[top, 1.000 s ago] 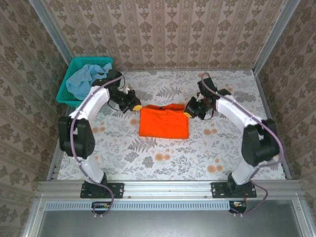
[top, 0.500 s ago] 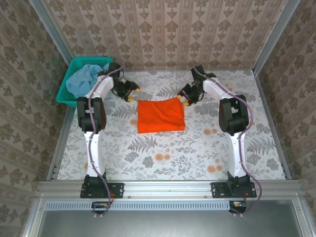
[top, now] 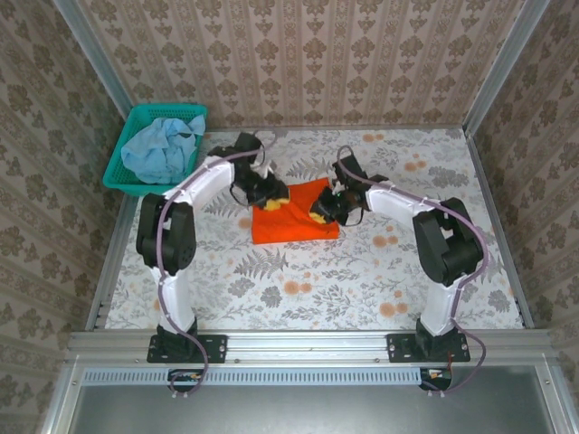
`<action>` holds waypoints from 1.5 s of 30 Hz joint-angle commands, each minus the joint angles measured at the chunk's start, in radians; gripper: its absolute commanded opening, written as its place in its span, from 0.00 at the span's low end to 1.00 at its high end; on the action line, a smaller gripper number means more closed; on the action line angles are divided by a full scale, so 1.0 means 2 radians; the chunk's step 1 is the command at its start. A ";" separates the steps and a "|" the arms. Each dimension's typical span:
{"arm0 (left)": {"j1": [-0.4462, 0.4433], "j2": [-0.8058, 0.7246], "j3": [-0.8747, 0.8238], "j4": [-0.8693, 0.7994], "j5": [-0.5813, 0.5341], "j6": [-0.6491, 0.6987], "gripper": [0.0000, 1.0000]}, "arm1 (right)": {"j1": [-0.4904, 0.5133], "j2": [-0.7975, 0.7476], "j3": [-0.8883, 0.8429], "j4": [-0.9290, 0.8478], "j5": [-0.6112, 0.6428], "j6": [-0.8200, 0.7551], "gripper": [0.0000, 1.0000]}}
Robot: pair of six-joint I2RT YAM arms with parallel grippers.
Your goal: Fold and stack the t-shirts
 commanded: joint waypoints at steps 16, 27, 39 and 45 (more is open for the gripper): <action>-0.012 -0.046 -0.213 0.035 -0.025 0.096 0.36 | -0.001 -0.109 -0.314 0.209 0.050 0.014 0.22; 0.052 -0.094 -0.079 -0.014 -0.019 0.042 0.60 | -0.025 -0.284 -0.285 0.202 0.166 -0.092 0.57; 0.095 0.056 0.023 -0.010 -0.030 0.076 0.56 | -0.062 -0.014 -0.010 0.109 0.119 -0.220 0.56; 0.094 0.096 0.048 0.001 -0.010 0.073 0.47 | -0.061 0.065 0.073 0.052 0.106 -0.243 0.48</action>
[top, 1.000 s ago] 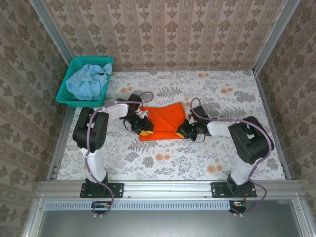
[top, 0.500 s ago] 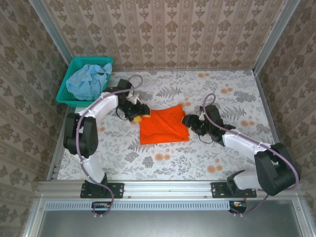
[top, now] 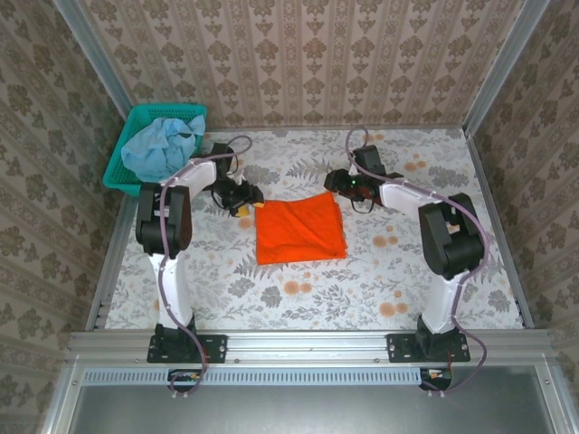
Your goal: Fold and stack the t-shirts
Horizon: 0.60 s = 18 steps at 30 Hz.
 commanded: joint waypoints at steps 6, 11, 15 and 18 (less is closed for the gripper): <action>-0.002 0.013 0.016 0.013 0.023 0.010 0.33 | 0.004 0.037 0.043 -0.067 -0.035 -0.031 0.25; -0.002 0.008 0.013 0.025 0.028 0.008 0.18 | 0.001 0.006 0.028 -0.062 -0.041 -0.022 0.00; -0.001 0.005 0.014 0.028 0.012 0.007 0.10 | -0.010 -0.037 -0.006 -0.063 -0.015 0.013 0.00; 0.000 0.013 0.016 0.030 0.005 0.005 0.06 | -0.018 -0.056 -0.042 -0.044 -0.002 0.031 0.00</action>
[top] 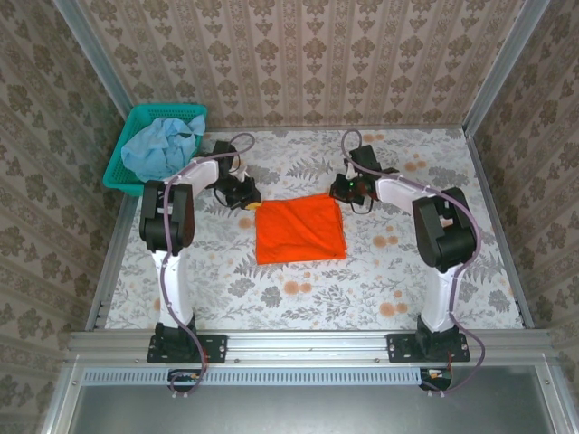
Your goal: Fold and stack the t-shirts
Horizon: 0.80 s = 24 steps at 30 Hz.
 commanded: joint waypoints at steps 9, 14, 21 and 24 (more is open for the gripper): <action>-0.009 0.044 0.050 -0.016 -0.065 -0.004 0.11 | -0.026 0.022 -0.026 -0.010 0.045 0.057 0.00; -0.016 0.048 0.084 -0.031 -0.078 -0.005 0.28 | -0.034 0.046 0.015 -0.023 0.031 0.059 0.12; -0.027 -0.023 0.098 -0.064 -0.112 -0.003 0.58 | -0.039 -0.033 -0.013 -0.051 0.061 0.084 0.49; -0.039 -0.074 0.076 -0.067 -0.111 -0.008 0.57 | -0.028 -0.106 -0.073 -0.026 0.059 0.113 0.43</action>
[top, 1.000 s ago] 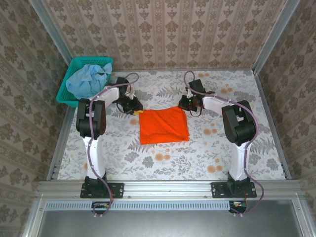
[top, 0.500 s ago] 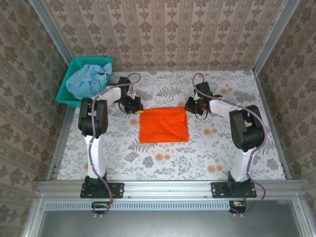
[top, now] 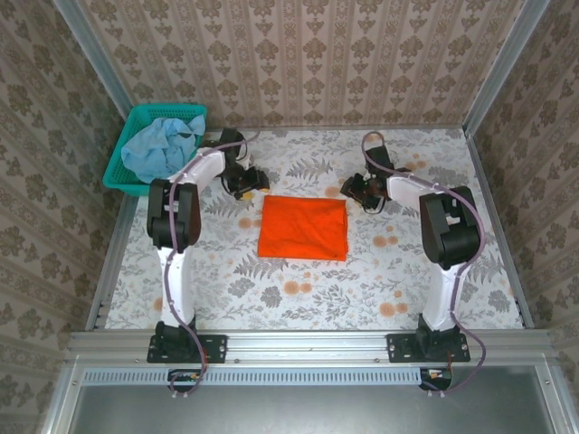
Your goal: Fold and stack the t-shirts
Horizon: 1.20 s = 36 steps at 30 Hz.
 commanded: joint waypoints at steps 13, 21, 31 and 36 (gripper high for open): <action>-0.120 -0.095 -0.175 0.073 0.172 -0.059 0.30 | 0.137 -0.063 -0.125 0.091 -0.077 0.135 0.18; -0.125 -0.092 -0.269 0.051 0.138 -0.003 0.31 | 0.154 -0.051 -0.192 0.086 -0.075 0.127 0.22; -0.103 -0.175 -0.375 0.062 0.004 0.024 0.64 | 0.088 -0.079 -0.226 0.042 -0.030 0.071 0.37; -0.090 -0.229 -0.331 0.042 -0.013 0.015 0.75 | 0.047 -0.076 -0.191 -0.008 0.000 0.063 0.39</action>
